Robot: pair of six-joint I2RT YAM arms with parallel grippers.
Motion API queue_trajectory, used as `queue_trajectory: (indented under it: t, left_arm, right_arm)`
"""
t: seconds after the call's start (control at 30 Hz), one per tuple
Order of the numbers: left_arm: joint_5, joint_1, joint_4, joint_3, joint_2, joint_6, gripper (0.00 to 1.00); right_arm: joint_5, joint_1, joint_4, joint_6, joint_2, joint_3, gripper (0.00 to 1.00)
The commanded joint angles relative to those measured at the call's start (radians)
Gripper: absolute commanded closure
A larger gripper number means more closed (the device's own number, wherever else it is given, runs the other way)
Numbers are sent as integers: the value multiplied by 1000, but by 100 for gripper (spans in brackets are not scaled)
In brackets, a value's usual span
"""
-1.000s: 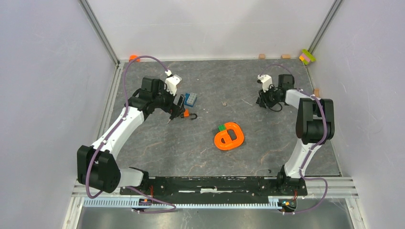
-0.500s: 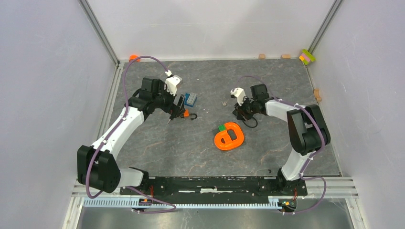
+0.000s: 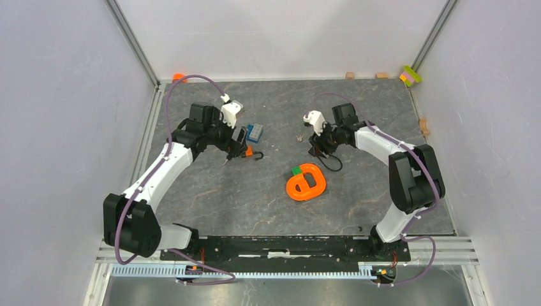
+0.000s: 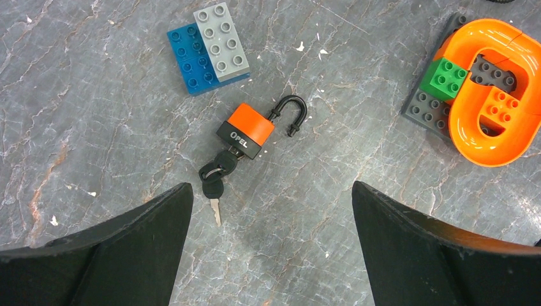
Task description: Unlock with the key
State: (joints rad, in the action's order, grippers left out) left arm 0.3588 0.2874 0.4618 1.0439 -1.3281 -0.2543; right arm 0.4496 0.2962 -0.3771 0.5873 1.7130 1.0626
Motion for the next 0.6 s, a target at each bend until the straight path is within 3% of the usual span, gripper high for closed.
queue_trajectory:
  t: [0.0, 0.3, 0.57]
  left_arm:
    - [4, -4, -19, 7, -3, 15, 0]
    - [-2, -5, -19, 4, 24, 9, 0]
    - [-6, -5, -18, 2, 36, 10, 0]
  right_arm:
    - [-28, 32, 45, -8, 15, 126, 42]
    - [-61, 71, 63, -26, 234, 334, 51]
    - [-82, 102, 49, -21, 316, 402, 56]
